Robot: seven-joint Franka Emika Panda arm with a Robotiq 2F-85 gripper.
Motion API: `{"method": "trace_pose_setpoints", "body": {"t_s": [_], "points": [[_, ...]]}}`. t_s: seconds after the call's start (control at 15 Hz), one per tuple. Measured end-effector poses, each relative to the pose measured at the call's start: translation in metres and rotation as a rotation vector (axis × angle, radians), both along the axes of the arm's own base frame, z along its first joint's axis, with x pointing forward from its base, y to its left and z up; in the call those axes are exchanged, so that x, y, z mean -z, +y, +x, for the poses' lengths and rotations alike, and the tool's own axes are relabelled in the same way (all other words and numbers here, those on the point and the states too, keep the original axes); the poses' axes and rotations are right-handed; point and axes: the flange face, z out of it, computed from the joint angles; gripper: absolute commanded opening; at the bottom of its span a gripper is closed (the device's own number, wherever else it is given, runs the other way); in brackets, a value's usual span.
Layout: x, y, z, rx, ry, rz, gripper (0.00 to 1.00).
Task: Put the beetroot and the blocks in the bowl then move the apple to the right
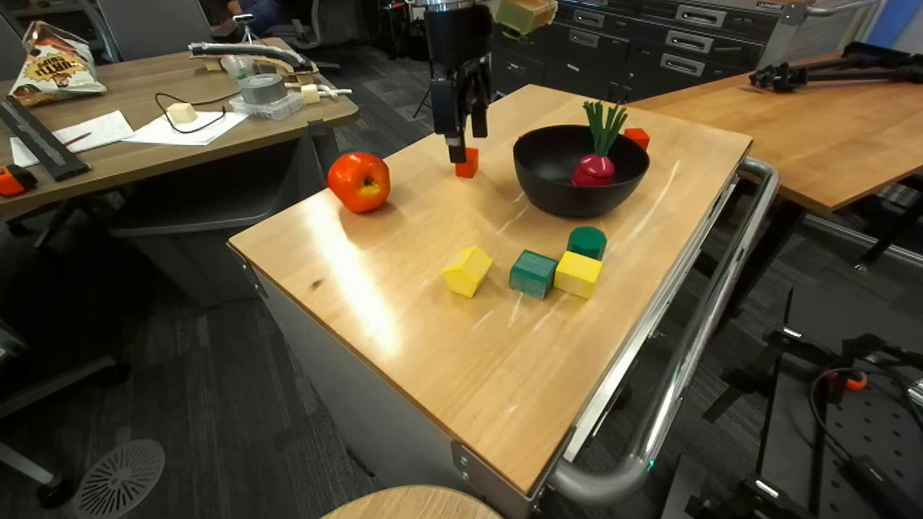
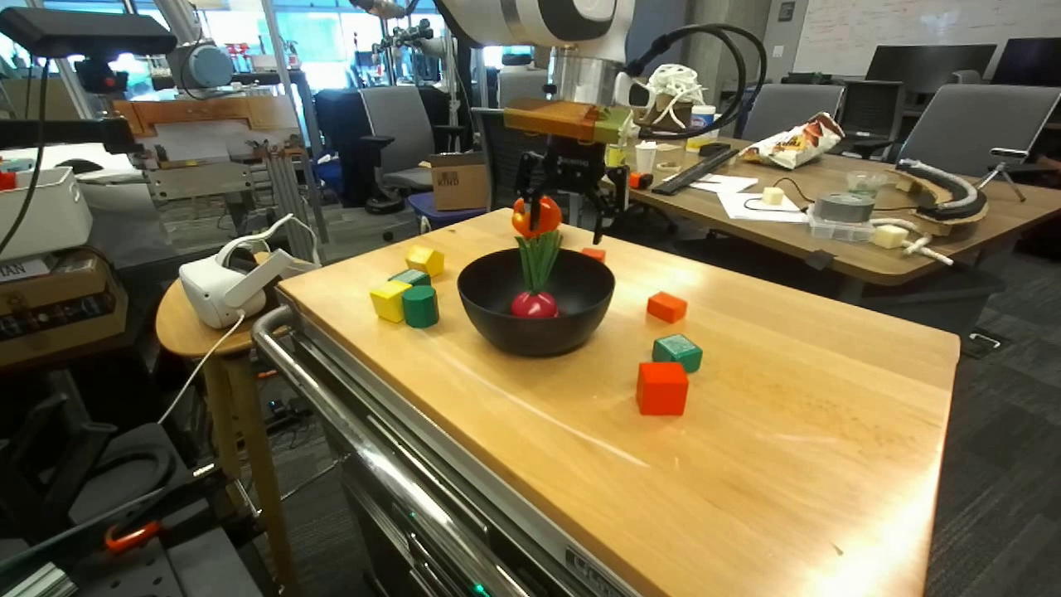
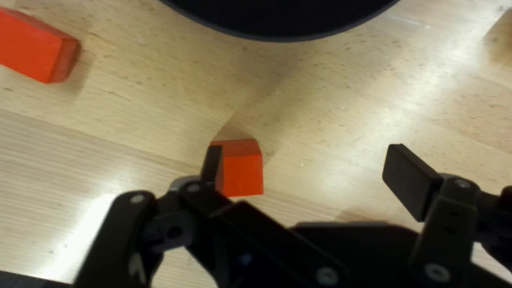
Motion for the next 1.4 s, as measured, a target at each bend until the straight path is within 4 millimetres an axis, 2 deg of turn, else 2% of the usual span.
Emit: {"method": "trace_pose_setpoints", "body": {"t_s": [0.2,0.47,0.53,0.67,1.13,1.4], "points": [[0.017,0.0,0.005,-0.022,-0.017,-0.035,1.0],[0.024,-0.001,0.011,-0.041,-0.051,-0.063,0.98],[0.025,-0.002,0.012,-0.043,-0.057,-0.069,0.74],[0.028,-0.003,0.013,-0.043,-0.065,-0.077,0.7],[0.033,-0.009,0.013,-0.026,-0.06,-0.076,0.14],[0.028,-0.019,0.013,0.033,-0.061,-0.028,0.13]]}}
